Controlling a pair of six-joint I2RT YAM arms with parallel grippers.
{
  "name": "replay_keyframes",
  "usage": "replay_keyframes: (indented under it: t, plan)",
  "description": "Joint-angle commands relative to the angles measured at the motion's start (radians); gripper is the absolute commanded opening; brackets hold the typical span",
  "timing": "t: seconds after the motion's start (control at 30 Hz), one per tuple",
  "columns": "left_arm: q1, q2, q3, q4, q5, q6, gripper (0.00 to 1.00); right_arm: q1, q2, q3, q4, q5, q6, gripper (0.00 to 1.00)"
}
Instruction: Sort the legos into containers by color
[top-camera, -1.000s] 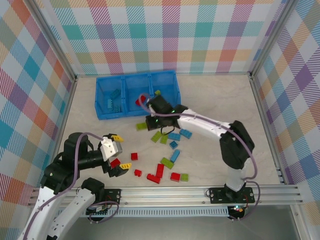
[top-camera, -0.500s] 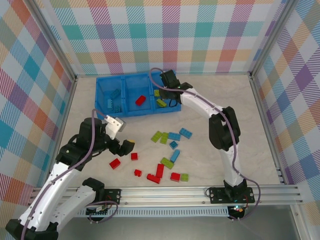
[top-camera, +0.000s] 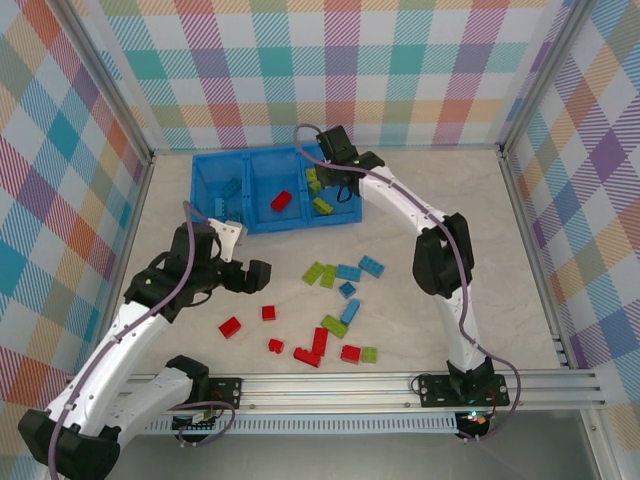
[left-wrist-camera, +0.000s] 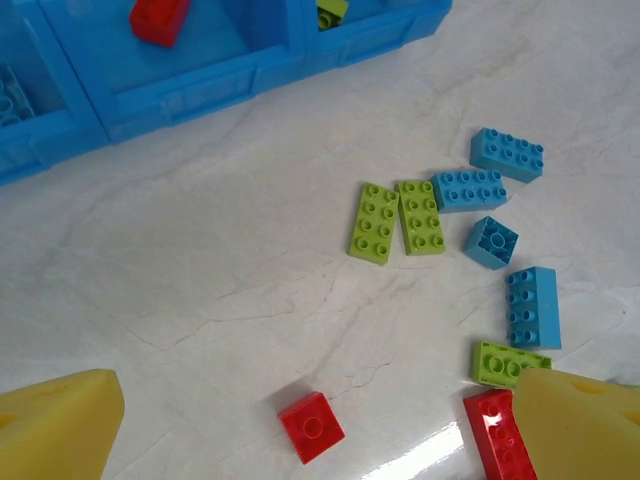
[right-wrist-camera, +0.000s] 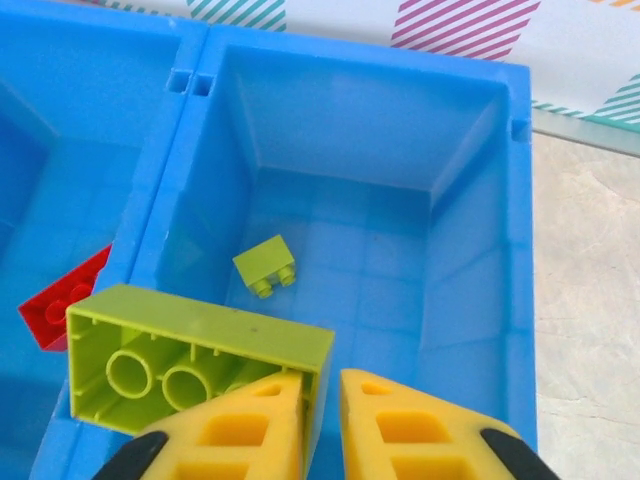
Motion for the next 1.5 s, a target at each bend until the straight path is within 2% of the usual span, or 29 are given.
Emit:
replay_keyframes:
  t: [0.0,0.03,0.07,0.1,0.13,0.17,0.2,0.23,0.3,0.33,0.4,0.43,0.47,0.63,0.8,0.87,0.93,1.0,1.07,1.23,1.3,1.4,1.47]
  plan:
    - [-0.004,0.014,0.02,-0.005,-0.002,-0.073,1.0,-0.018,0.023,0.139,-0.134,-0.052,-0.01,0.22]
    - [-0.004,0.016,0.018,0.001,-0.003,-0.078,1.0,-0.024,0.057,0.207,-0.204,-0.075,0.001,0.32]
    - [-0.004,0.014,0.016,0.003,-0.003,-0.081,1.0,-0.03,0.097,0.289,-0.281,-0.106,0.018,0.5]
    - [-0.004,0.012,0.015,0.007,-0.005,-0.082,1.0,-0.035,0.137,0.376,-0.354,-0.121,0.042,0.74]
    - [-0.004,0.008,0.012,0.009,-0.006,-0.081,1.0,-0.038,0.169,0.444,-0.406,-0.135,0.052,0.78]
    - [-0.004,0.003,0.008,0.011,-0.009,-0.081,1.0,-0.038,0.206,0.518,-0.461,-0.145,0.053,0.78]
    - [-0.004,0.0,0.004,0.012,-0.011,-0.079,1.0,-0.038,0.239,0.587,-0.505,-0.151,0.053,0.71]
    - [-0.004,-0.004,0.001,0.012,-0.012,-0.078,1.0,-0.038,0.267,0.644,-0.539,-0.152,0.053,0.6]
    - [-0.004,-0.011,-0.002,0.008,-0.009,-0.073,1.0,-0.039,0.332,0.779,-0.611,-0.143,0.052,0.09]
    - [-0.003,-0.012,-0.004,0.006,-0.008,-0.071,1.0,-0.038,0.362,0.845,-0.644,-0.141,0.051,0.0]
    - [-0.003,-0.02,-0.007,0.003,-0.004,-0.067,1.0,-0.039,0.439,1.017,-0.725,-0.137,0.047,0.0]
    - [-0.004,-0.024,-0.009,0.003,-0.002,-0.067,1.0,-0.038,0.444,1.035,-0.734,-0.133,0.045,0.17]
    - [-0.004,-0.026,-0.011,0.004,-0.001,-0.066,1.0,-0.04,0.43,1.003,-0.728,-0.139,0.039,0.27]
    - [-0.004,-0.036,-0.011,0.015,0.0,-0.056,1.0,-0.04,0.433,1.051,-0.785,-0.156,0.007,0.33]
    - [-0.004,-0.072,-0.015,0.02,-0.062,-0.079,1.0,-0.04,0.39,1.05,-0.877,-0.176,-0.084,0.5]
    - [-0.004,-0.082,-0.017,-0.002,-0.151,-0.132,1.0,-0.044,0.34,0.976,-0.892,-0.184,-0.102,0.55]
    - [-0.003,-0.083,-0.012,-0.044,-0.278,-0.241,1.0,-0.045,0.283,0.896,-0.898,-0.198,-0.13,0.6]
    - [-0.004,-0.077,-0.006,-0.112,-0.445,-0.47,1.0,-0.045,0.218,0.815,-0.911,-0.214,-0.149,0.63]
    - [-0.004,-0.068,-0.001,-0.221,-0.524,-0.734,1.0,-0.045,0.15,0.724,-0.914,-0.245,-0.171,0.66]
    - [-0.004,-0.075,-0.099,-0.251,-0.373,-1.096,0.94,-0.04,-0.008,0.551,-0.934,-0.25,-0.157,0.69]
    - [-0.004,-0.071,-0.157,-0.251,-0.338,-1.229,0.88,-0.029,-0.124,0.384,-0.865,-0.272,-0.159,0.73]
    - [-0.004,-0.043,-0.218,-0.238,-0.305,-1.245,0.88,-0.019,-0.368,0.011,-0.641,-0.344,-0.164,0.93]
    - [-0.006,-0.013,-0.233,-0.245,-0.297,-1.199,0.9,-0.019,-0.509,-0.191,-0.521,-0.394,-0.142,1.0]
